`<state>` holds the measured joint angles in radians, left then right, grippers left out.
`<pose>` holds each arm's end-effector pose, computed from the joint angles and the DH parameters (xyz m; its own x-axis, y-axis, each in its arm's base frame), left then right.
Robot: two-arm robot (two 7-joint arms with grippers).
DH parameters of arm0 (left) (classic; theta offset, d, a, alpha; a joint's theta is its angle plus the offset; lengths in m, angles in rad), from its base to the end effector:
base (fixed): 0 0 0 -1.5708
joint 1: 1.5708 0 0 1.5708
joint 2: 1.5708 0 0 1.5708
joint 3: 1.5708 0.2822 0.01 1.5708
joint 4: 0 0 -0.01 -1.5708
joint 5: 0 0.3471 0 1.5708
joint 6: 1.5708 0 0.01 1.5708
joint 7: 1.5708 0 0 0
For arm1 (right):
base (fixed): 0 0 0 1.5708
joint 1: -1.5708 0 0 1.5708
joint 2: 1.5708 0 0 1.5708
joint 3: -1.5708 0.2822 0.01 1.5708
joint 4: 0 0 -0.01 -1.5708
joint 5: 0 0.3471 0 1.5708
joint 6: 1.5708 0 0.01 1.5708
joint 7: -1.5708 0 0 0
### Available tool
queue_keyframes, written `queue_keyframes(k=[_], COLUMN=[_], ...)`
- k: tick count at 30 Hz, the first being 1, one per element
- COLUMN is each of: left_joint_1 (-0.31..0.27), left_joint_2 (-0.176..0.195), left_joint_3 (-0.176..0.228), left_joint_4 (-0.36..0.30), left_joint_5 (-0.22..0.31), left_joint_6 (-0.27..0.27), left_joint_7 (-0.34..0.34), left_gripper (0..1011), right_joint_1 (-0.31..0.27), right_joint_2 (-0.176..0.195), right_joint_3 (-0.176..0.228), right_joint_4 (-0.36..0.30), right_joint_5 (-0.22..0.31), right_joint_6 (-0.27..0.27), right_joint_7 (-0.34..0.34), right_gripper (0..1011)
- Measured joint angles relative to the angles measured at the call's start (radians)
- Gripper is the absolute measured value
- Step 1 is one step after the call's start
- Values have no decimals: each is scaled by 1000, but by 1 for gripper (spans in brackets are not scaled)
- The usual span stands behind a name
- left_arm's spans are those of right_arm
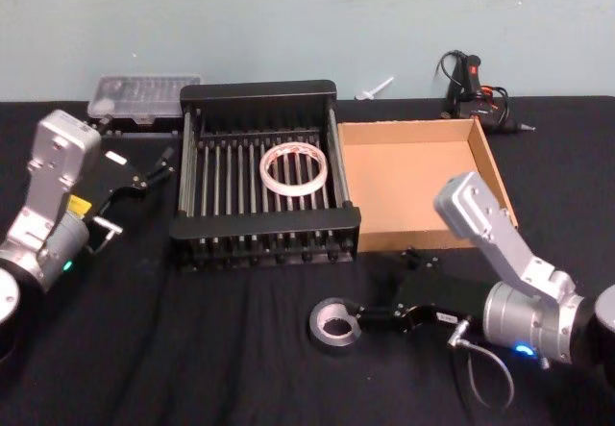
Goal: Pick up the white tape and place it into the black box , Pick up the silver tape and place it into the brown box.
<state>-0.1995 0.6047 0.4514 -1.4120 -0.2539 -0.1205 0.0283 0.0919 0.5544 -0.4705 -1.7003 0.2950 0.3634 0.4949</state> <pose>0.3930 0.0681 -0.3033 0.2923 0.8803 0.3738 -0.9553 0.2873 0.0703 0.3512 0.0102 -0.2686 0.8010 -0.5982 0.0246 0.5422 0.7075 -0.4533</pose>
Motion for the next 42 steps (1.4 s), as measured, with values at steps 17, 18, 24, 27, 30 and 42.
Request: queue_keyframes(k=[17,18,24,27,30,42], left_joint_1=[0,0,0,0,0,0], left_joint_2=[0,0,0,0,0,0], left_joint_3=[0,0,0,0,0,0], left_joint_4=[0,0,0,0,0,0], left_joint_5=[0,0,0,0,0,0], left_joint_6=[0,0,0,0,0,0], left_joint_7=[0,0,0,0,0,0], left_gripper=[1001,1001,1001,1001,1001,1001], right_joint_1=[62,66,83,89,96,117], right_joint_2=[-4,-5,-12,-14,-18,-34], right_joint_3=[-73,-77,-89,-92,-96,-108], right_joint_4=[45,50,70,76,85,116], right_joint_5=[-1,-1,-2,-3,-4,-7], right_joint_6=[39,41,45,46,48,49], right_joint_7=[23,23,24,24,23,21], right_gripper=[1000,1000,1002,1000,1000,1000])
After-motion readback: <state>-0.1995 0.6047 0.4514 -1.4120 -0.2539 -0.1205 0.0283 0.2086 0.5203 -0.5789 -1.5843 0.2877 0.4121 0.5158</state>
